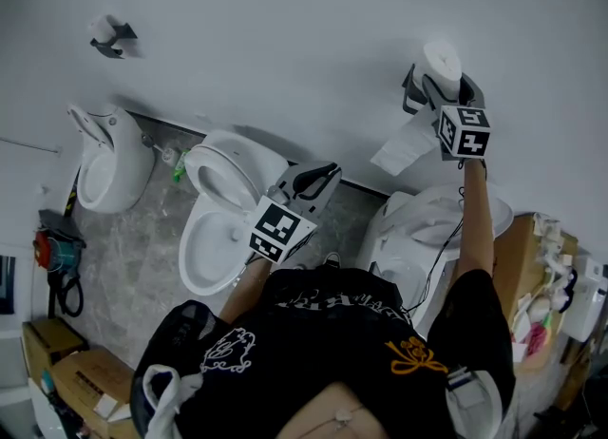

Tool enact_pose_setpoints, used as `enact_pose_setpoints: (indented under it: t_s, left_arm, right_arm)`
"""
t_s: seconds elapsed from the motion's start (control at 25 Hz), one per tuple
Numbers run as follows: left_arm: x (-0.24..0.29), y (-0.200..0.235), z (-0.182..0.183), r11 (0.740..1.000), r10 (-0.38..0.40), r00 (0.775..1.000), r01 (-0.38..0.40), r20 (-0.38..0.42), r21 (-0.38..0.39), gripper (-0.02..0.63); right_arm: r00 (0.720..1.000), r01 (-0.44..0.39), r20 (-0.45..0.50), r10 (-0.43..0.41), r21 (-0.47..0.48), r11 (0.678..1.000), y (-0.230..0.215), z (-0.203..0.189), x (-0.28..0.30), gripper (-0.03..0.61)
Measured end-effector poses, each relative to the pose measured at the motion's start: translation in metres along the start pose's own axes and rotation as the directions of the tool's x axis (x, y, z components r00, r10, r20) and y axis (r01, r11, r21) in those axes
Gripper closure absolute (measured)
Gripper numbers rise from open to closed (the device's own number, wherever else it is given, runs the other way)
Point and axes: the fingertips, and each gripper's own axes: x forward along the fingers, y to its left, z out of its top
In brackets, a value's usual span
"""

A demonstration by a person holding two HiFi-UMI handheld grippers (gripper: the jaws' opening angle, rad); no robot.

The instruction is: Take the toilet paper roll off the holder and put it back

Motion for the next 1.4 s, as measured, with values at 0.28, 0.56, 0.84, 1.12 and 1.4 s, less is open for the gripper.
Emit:
enact_pose_setpoints:
  t_s: [0.28, 0.56, 0.84, 1.12, 1.4]
  left_arm:
    - [-0.007, 0.008, -0.003, 1.0, 0.003, 1.0, -0.003, 0.0, -0.011, 0.575]
    - [-0.02, 0.003, -0.009, 1.0, -0.011, 1.0, 0.011, -0.009, -0.019, 0.575]
    - [-0.041, -0.01, -0.015, 0.999, -0.038, 0.999, 0.037, -0.019, -0.025, 0.575]
    - [-0.068, -0.026, -0.022, 0.998, -0.066, 0.998, 0.066, -0.014, -0.022, 0.575]
    - [-0.099, -0.039, -0.047, 0.995, -0.095, 0.995, 0.093, -0.041, -0.048, 0.575]
  right_arm:
    - [0.997, 0.078, 0.003, -0.078, 0.038, 0.996, -0.009, -0.001, -0.011, 0.249]
    - [0.993, 0.108, 0.044, -0.113, 0.097, 0.989, -0.005, 0.005, -0.049, 0.249]
    - [0.993, 0.064, 0.086, -0.075, 0.131, 0.989, 0.043, 0.008, -0.097, 0.261]
    - [0.998, 0.018, 0.058, -0.029, 0.173, 0.985, 0.106, -0.013, -0.132, 0.295]
    - [1.0, -0.014, 0.005, 0.013, 0.227, 0.974, 0.178, -0.049, -0.167, 0.35]
